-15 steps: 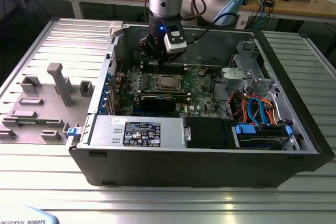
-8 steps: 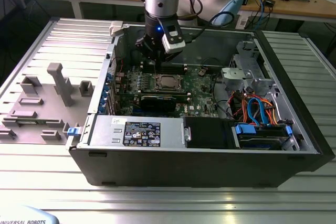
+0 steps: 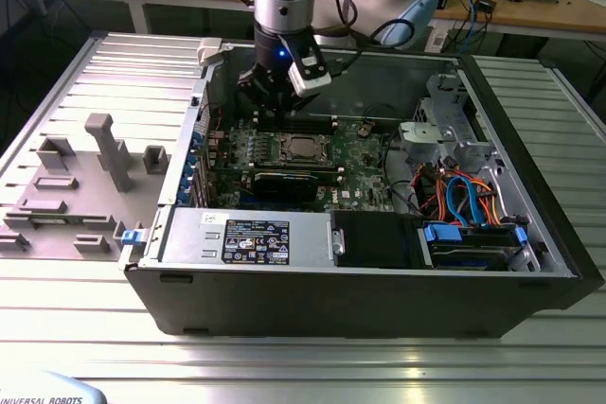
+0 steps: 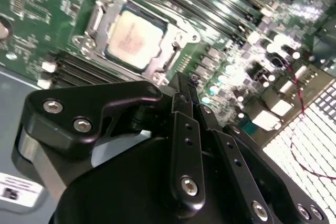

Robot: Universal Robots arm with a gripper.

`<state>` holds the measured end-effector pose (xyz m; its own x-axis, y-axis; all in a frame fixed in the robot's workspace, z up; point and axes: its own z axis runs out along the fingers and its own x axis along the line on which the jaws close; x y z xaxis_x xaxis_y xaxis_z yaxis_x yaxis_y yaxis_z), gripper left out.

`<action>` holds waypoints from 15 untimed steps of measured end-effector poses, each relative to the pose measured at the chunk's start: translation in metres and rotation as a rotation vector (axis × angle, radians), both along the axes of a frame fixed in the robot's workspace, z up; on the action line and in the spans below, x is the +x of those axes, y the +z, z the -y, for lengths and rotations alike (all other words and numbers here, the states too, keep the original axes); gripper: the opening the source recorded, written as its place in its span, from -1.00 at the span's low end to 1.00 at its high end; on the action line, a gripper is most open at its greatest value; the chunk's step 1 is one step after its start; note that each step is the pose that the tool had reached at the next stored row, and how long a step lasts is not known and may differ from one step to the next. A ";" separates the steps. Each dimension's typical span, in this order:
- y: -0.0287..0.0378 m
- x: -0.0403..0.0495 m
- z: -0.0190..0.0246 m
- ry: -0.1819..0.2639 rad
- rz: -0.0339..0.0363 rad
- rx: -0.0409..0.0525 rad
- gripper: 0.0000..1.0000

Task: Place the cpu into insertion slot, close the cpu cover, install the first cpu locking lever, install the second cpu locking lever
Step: 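Install the first cpu locking lever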

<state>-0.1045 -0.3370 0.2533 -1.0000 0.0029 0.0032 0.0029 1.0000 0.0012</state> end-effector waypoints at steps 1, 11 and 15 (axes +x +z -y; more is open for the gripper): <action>0.0000 -0.0024 0.0000 0.001 0.0000 0.0004 -0.79; 0.0004 -0.0149 -0.0043 0.017 0.0003 0.0022 -0.79; 0.0005 -0.0149 -0.0142 0.026 0.0003 0.0022 -0.79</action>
